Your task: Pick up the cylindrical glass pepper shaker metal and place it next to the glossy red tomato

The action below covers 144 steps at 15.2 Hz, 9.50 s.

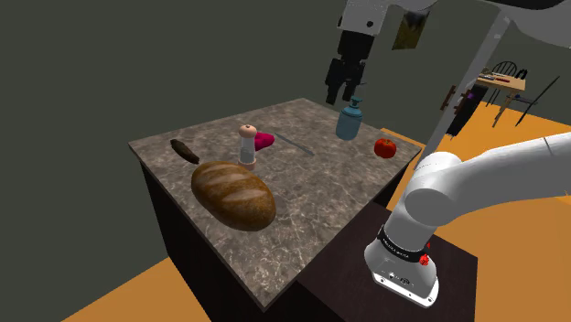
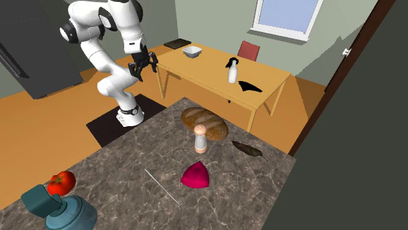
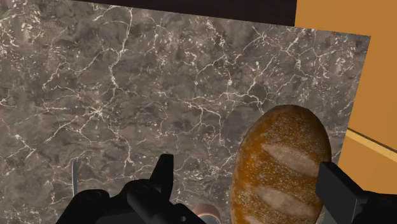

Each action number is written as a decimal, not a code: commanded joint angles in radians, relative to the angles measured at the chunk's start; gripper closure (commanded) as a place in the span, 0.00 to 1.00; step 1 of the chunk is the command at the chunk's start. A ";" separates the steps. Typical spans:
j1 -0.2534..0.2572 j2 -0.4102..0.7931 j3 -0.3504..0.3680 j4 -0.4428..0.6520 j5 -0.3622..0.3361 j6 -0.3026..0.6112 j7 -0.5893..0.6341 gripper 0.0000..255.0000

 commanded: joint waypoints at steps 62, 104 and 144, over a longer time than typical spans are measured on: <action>0.028 1.225 0.060 0.837 -0.135 0.209 0.059 1.00; -0.183 0.840 -0.081 0.619 -0.173 0.056 -0.292 1.00; -0.737 1.161 -0.523 0.975 -0.108 0.109 -1.268 1.00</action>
